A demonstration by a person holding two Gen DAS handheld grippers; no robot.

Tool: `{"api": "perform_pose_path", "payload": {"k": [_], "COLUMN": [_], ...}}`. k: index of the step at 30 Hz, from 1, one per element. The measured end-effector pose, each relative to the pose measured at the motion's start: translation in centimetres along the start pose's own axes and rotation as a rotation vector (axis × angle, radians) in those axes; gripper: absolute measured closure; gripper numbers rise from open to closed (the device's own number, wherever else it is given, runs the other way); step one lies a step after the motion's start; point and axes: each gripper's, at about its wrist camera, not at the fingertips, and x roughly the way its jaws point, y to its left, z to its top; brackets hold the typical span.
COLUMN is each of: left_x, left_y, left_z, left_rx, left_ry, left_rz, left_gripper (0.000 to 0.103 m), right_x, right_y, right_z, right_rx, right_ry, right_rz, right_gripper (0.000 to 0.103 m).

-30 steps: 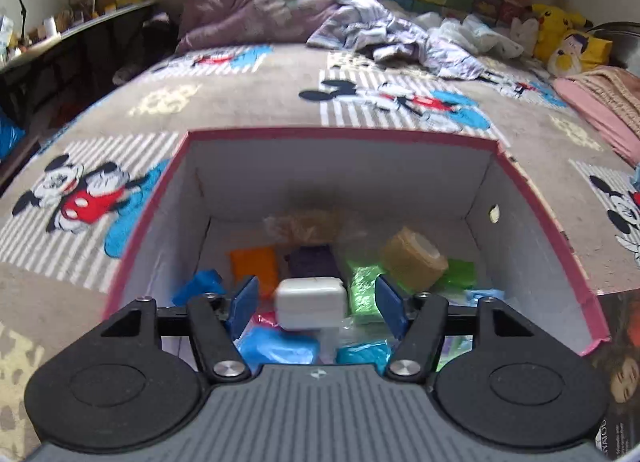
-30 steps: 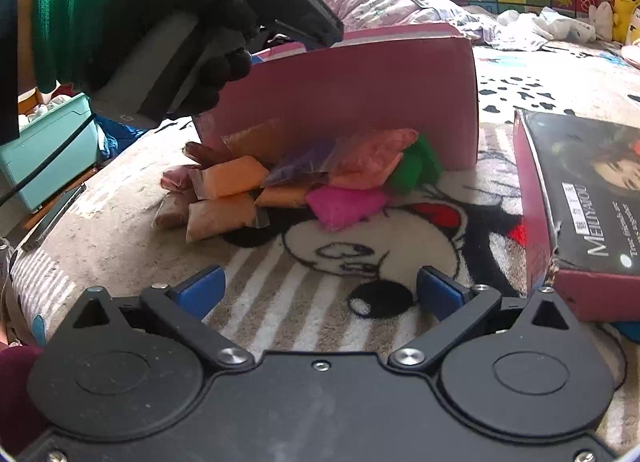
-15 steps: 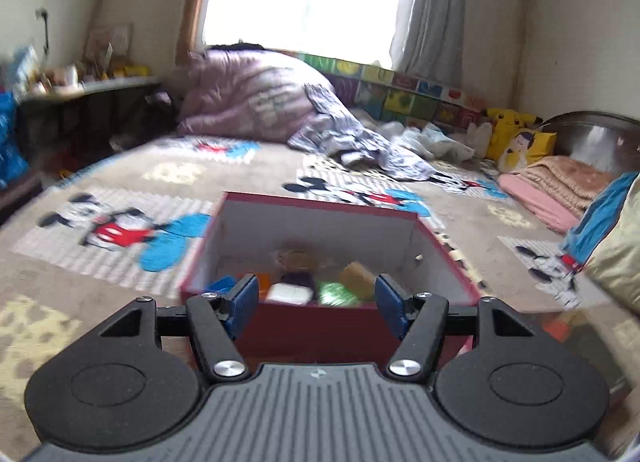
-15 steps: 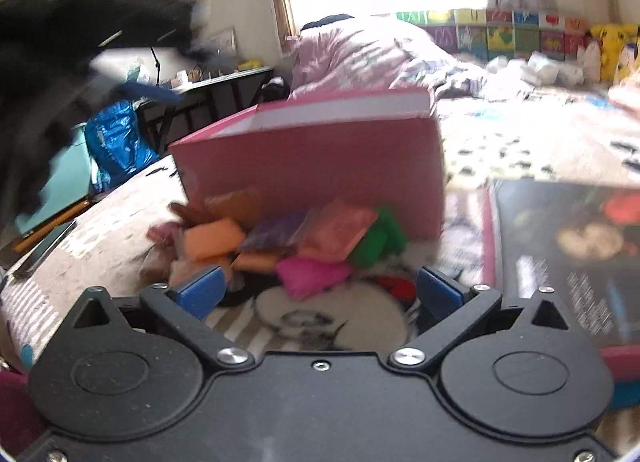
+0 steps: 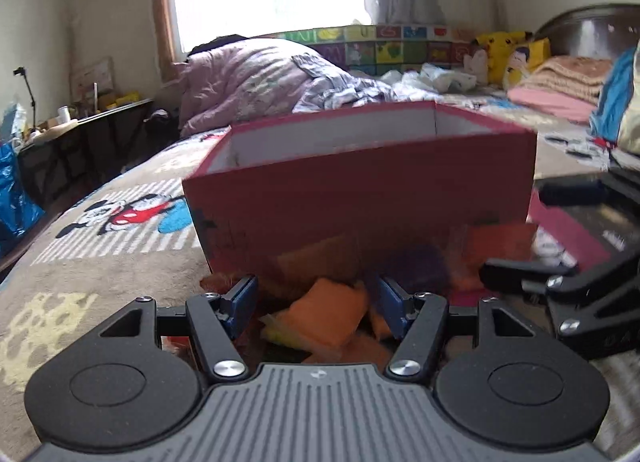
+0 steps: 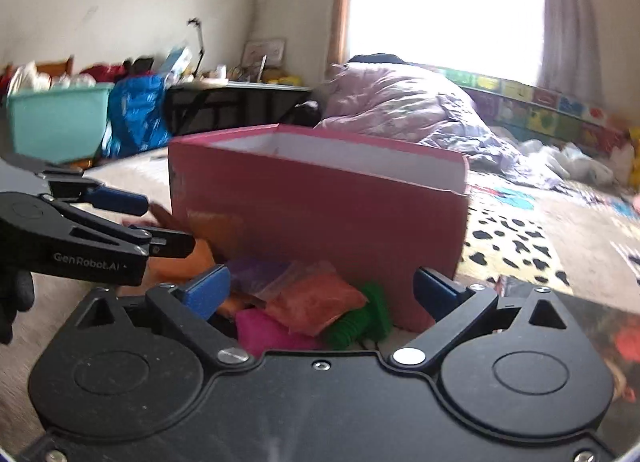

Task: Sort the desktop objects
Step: 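Grasp an orange clay bag with the left gripper while the right gripper grasps a red bag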

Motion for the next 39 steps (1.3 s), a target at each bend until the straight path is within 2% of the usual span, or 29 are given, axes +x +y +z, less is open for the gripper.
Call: {"api": "perform_pose_path", "payload": {"k": [4, 5, 7, 8, 12, 15, 18, 24, 26, 30, 33, 39], "left_x": [1.1, 1.2, 1.4, 1.4, 0.5, 0.3, 0.9, 1.6, 1.8, 1.7, 1.3, -0.5], "left_y": [0.4, 0.5, 0.3, 0.1, -1.0, -1.6, -1.5, -2.0, -1.9, -1.7, -1.5, -1.0], "left_z": [-0.7, -0.7, -0.7, -0.7, -0.8, -1.1, -1.3, -1.0, -0.9, -0.8, -0.7, -0.5], "left_rx": [0.020, 0.018, 0.034, 0.049, 0.154, 0.200, 0.175, 0.138, 0.117, 0.074, 0.066, 0.023], "left_ry": [0.016, 0.022, 0.044, 0.057, 0.088, 0.077, 0.075, 0.042, 0.039, 0.047, 0.046, 0.035], "left_rz": [-0.022, -0.034, -0.064, -0.076, -0.108, -0.064, -0.048, -0.065, -0.074, -0.078, -0.061, -0.043], "left_gripper": [0.040, 0.040, 0.040, 0.044, 0.045, 0.045, 0.045, 0.045, 0.046, 0.061, 0.062, 0.063], "right_x": [0.7, 0.9, 1.2, 1.3, 1.1, 0.9, 1.0, 1.2, 1.2, 1.3, 1.4, 1.0], "right_y": [0.0, -0.1, -0.1, -0.2, 0.4, 0.6, 0.6, 0.6, 0.5, 0.4, 0.2, -0.3], "right_z": [0.1, 0.1, 0.1, 0.0, -0.2, -0.2, -0.1, -0.1, -0.1, -0.1, 0.1, 0.3], "right_rx": [-0.054, -0.060, -0.071, -0.072, -0.102, -0.123, -0.127, -0.133, -0.135, -0.129, -0.105, -0.060], "right_ry": [-0.003, 0.006, 0.025, 0.040, 0.051, 0.045, 0.059, 0.087, 0.097, 0.115, 0.116, 0.109], "right_rz": [0.029, 0.037, 0.054, 0.059, 0.029, 0.013, 0.005, -0.011, -0.016, -0.020, -0.007, 0.022], "right_gripper": [0.010, 0.019, 0.027, 0.032, 0.032, 0.032, 0.032, 0.033, 0.041, 0.053, 0.062, 0.063]}}
